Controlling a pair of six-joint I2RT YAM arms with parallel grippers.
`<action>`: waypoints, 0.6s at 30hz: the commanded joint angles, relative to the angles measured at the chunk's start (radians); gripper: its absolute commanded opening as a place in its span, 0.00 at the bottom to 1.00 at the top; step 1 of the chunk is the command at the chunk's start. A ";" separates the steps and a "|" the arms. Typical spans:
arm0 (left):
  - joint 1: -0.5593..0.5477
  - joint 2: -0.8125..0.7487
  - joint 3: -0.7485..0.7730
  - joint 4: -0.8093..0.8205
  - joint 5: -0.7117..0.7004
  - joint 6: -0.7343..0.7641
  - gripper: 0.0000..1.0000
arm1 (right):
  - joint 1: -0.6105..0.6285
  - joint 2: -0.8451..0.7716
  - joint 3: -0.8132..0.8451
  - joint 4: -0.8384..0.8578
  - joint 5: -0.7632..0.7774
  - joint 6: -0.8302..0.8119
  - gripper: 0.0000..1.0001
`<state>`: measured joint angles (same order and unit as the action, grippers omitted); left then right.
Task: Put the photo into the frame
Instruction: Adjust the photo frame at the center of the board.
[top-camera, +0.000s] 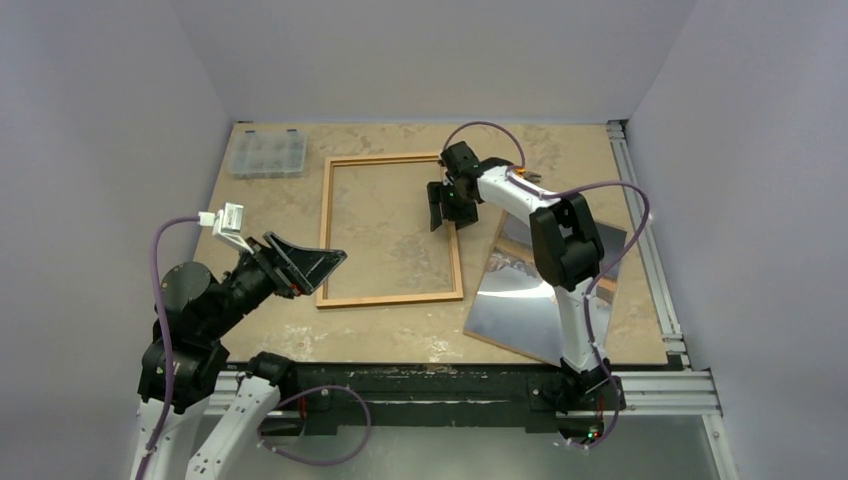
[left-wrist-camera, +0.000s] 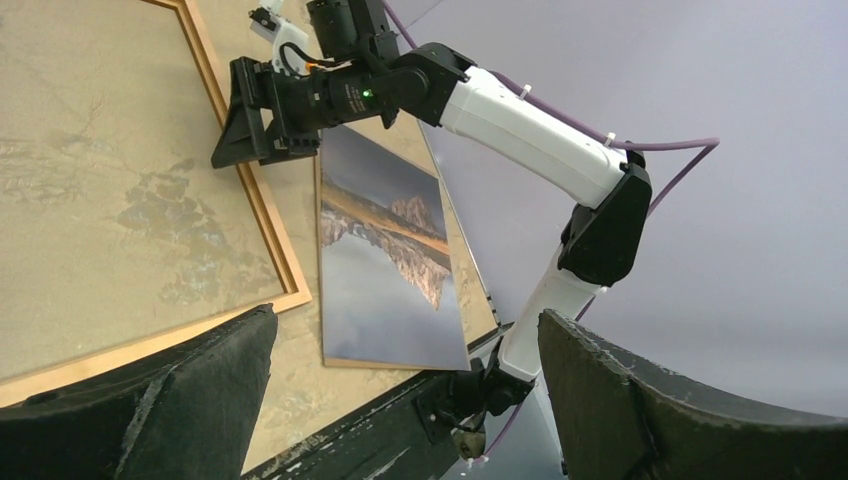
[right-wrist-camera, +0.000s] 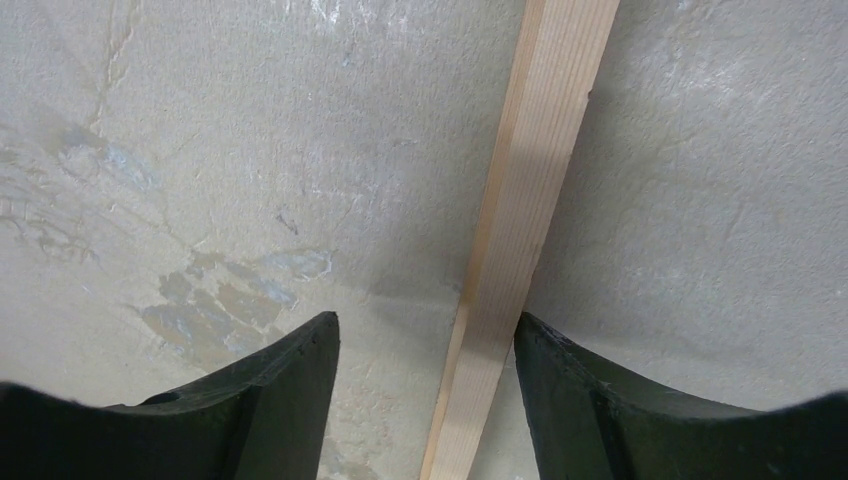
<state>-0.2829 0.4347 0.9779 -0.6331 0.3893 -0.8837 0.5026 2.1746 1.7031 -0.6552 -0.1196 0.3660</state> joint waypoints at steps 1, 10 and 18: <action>-0.002 0.006 -0.002 0.047 0.005 -0.022 1.00 | -0.002 0.036 0.041 -0.030 0.036 -0.025 0.61; -0.002 0.009 -0.008 0.045 0.005 -0.027 0.99 | 0.042 0.057 0.073 -0.063 0.116 -0.041 0.31; -0.002 0.007 -0.020 0.045 0.008 -0.031 0.99 | 0.082 0.037 0.042 -0.059 0.123 -0.026 0.25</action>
<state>-0.2829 0.4355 0.9665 -0.6277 0.3893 -0.9005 0.5533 2.2078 1.7519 -0.6998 0.0051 0.3367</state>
